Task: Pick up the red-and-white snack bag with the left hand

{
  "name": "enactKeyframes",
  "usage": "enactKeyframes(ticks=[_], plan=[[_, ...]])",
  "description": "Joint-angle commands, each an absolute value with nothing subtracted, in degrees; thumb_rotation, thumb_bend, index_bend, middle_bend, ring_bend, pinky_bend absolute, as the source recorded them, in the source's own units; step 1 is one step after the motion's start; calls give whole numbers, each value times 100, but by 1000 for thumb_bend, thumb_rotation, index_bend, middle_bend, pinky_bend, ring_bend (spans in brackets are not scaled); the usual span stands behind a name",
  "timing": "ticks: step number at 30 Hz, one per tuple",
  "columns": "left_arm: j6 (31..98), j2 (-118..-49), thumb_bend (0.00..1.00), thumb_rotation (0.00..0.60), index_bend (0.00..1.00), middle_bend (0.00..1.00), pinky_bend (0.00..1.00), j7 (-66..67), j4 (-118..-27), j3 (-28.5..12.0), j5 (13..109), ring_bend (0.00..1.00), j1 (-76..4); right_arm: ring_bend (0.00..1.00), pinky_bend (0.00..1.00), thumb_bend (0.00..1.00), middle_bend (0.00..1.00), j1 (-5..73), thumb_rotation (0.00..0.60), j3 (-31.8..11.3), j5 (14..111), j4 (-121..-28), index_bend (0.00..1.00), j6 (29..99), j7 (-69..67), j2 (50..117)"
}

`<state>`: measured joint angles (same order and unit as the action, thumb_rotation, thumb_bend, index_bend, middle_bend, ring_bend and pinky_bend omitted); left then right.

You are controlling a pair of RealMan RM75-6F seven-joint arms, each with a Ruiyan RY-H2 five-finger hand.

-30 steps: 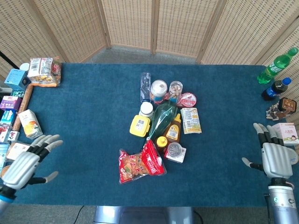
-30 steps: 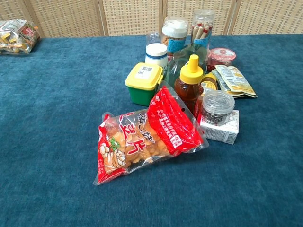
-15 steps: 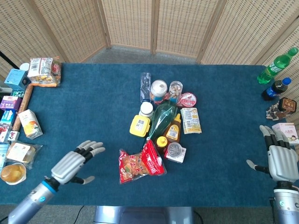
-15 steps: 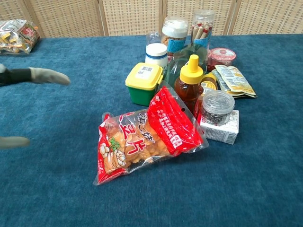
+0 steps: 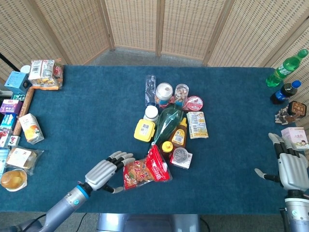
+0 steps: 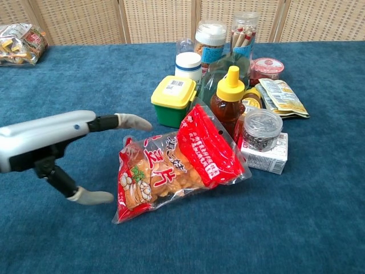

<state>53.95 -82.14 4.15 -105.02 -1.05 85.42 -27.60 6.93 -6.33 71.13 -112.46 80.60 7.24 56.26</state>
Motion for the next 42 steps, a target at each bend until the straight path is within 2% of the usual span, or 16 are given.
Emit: enactKeyframes(ticks=[1, 3, 6, 9, 11, 13, 15, 26, 36, 42], plan=[[5522, -8749, 276, 600, 146, 42, 0, 760, -10198, -239, 8333, 0, -2826, 0, 0, 0, 91, 653, 600, -595, 7198, -11240, 0, 8004, 537, 5548], [5614, -9037, 277, 600, 221, 88, 0, 869, -10055, -282, 8281, 17, -2840, 0, 0, 0, 92, 625, 600, -579, 7247, -11238, 0, 8012, 455, 5520], [5699, -9367, 278, 600, 376, 271, 73, 1076, -9879, -307, 8204, 196, -2866, 0, 0, 0, 91, 583, 600, -550, 7351, -11236, 0, 8019, 278, 5482], [5726, -9601, 291, 600, 501, 391, 319, 1270, -9758, -309, 8191, 360, -2926, 0, 0, 0, 93, 545, 600, -525, 7459, -11222, 0, 8011, 53, 5433], [5820, -9706, 337, 600, 611, 492, 504, 1391, -9715, -328, 8211, 502, -2933, 0, 0, 0, 95, 523, 600, -509, 7515, -11201, 0, 8018, -37, 5410], [5979, -9768, 379, 600, 682, 586, 594, 1397, -9718, -351, 8244, 587, -2900, 0, 0, 0, 97, 496, 598, -505, 7563, -11187, 0, 8052, -97, 5388], [6107, -9722, 405, 600, 724, 639, 634, 1245, -9785, -381, 8252, 627, -2856, 0, 0, 0, 98, 462, 598, -492, 7601, -11177, 0, 8083, -161, 5373], [6576, -8684, 425, 600, 742, 677, 677, -21, -10338, -467, 8382, 665, -2601, 0, 0, 0, 99, 480, 600, -508, 7604, -11110, 0, 8002, -248, 5428], [7752, -7456, 421, 600, 734, 673, 665, -1276, -10971, -738, 8983, 663, -2169, 0, 0, 0, 99, 609, 600, -542, 7558, -11094, 0, 7835, -91, 5586], [8163, -7046, 422, 600, 733, 673, 659, -1773, -11261, -974, 9073, 663, -2063, 0, 0, 0, 99, 652, 600, -545, 7541, -11041, 0, 7766, -90, 5672]])
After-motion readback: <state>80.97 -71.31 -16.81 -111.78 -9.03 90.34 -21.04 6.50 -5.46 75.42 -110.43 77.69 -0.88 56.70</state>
